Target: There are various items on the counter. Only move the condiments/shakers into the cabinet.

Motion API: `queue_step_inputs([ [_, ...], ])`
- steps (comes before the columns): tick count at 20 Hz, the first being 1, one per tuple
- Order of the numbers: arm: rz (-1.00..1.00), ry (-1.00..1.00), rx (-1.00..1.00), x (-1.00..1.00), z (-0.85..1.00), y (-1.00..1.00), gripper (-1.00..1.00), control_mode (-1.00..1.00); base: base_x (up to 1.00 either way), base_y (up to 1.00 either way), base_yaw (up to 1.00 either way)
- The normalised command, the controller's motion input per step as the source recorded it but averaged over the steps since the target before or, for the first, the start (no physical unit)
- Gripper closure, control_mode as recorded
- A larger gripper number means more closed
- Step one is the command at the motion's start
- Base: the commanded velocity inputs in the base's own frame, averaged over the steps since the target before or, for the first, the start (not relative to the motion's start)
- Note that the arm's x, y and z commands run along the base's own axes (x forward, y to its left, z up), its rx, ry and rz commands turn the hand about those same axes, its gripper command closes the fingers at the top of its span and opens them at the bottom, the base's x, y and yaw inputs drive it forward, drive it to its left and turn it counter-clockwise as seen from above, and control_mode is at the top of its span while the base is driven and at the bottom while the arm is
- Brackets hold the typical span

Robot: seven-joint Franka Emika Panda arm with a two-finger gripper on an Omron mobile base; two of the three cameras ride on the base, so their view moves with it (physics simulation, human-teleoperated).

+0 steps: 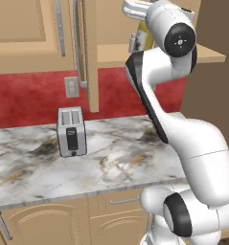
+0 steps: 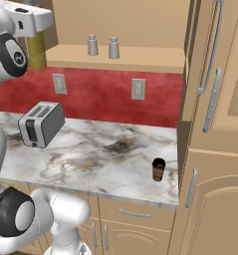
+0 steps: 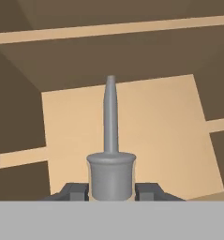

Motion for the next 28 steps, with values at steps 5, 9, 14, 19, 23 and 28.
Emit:
queue_step_inputs([
  [5, -0.05, -0.02, -0.04, 0.53, 0.07, 0.18, 1.0, -1.0, 0.0, 0.0, 0.0],
  [9, -0.02, 0.0, -0.04, 0.62, -0.1, 0.18, 1.0, -1.0, 0.0, 0.0, 0.0],
  [14, -0.02, 0.0, -0.05, 0.73, -0.03, 0.11, 1.0, -1.0, 0.0, 0.0, 0.0],
  [19, -0.03, 0.0, -0.03, 0.77, -0.05, 0.07, 1.0, -1.0, 0.0, 0.0, 0.0],
  [23, -0.03, 0.03, -0.04, 0.67, -0.19, 0.06, 1.0, -1.0, 0.0, 0.0, 0.0],
  [28, -0.02, 0.05, -0.02, 0.63, -0.26, 0.0, 1.0, -1.0, 0.0, 0.0, 0.0],
])
